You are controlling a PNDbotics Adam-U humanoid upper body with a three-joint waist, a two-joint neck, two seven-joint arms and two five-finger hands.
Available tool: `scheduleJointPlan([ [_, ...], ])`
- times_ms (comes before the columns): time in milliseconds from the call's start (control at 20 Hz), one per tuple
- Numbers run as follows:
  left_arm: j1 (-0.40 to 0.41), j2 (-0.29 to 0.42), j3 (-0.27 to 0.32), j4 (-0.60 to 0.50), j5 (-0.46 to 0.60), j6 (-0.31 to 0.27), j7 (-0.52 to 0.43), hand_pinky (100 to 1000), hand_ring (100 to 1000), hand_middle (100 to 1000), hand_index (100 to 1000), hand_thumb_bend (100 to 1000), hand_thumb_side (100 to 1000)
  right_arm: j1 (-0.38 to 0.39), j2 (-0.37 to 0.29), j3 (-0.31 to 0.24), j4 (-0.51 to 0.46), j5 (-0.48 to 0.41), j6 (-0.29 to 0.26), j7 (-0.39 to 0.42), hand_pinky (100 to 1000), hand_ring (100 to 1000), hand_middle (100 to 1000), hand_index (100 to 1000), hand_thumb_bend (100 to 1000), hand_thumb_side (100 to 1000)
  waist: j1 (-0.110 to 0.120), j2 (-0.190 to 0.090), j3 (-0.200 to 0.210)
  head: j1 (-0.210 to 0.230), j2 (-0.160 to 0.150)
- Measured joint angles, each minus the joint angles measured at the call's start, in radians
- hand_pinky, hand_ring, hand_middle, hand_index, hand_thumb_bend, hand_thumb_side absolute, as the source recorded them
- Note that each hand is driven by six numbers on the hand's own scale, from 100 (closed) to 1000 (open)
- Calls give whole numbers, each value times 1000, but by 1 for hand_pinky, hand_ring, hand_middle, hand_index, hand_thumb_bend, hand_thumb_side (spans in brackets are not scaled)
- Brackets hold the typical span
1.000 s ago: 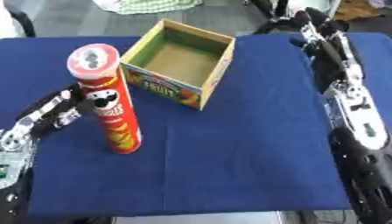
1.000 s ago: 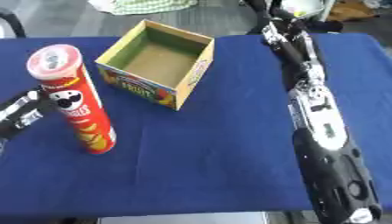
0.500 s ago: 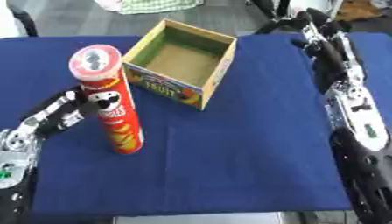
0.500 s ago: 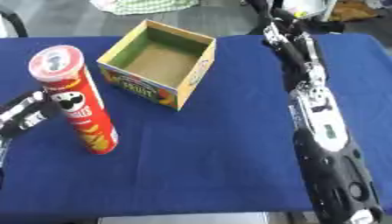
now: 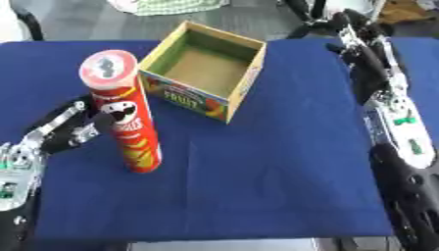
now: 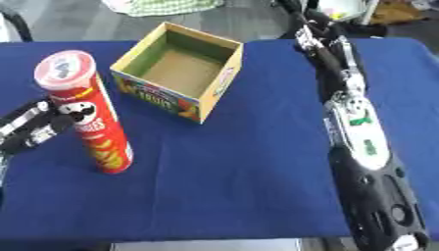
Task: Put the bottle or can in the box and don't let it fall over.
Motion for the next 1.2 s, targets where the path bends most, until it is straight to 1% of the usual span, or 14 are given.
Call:
scheduleJointPlan([
  [250,-6,-1,0,15,-19,-6,16,1000,886,762,988,608,829,0,0,0,0,-5,0,0,804,1000,1000,826,407,380,0,2,-2,2,0],
  [450,-7,-8,0,15,-17,-4,7,1000,887,763,989,637,837,0,0,0,0,-9,0,0,804,1000,1000,825,406,380,0,2,-2,2,0],
  [500,-7,-9,0,15,-16,-2,4,1000,888,764,992,668,846,0,0,0,0,-9,0,0,804,1000,1000,825,408,379,0,2,-2,2,0],
  [650,-7,-9,0,15,-10,5,-8,1000,888,763,990,724,861,0,0,0,0,-10,0,0,803,1000,1000,825,412,378,0,2,-2,3,0],
  [700,-7,-9,0,15,-7,9,-12,1000,889,763,991,766,873,0,0,0,0,-10,0,0,803,1000,1000,825,412,377,0,2,-2,3,0],
  [800,-7,-9,0,15,-1,16,-19,1000,889,762,990,808,912,0,0,0,0,-10,1,0,803,1000,1000,825,412,377,-1,2,-2,3,0],
  [950,-8,-11,0,14,14,27,-28,1000,890,762,990,833,928,0,0,0,0,-10,1,-1,803,1000,1000,825,412,377,-1,2,-2,3,0],
  [1200,-12,-17,0,4,36,48,-39,1000,890,762,989,812,922,0,0,0,0,-10,1,-1,803,1000,1000,825,412,377,-1,2,-2,3,0],
])
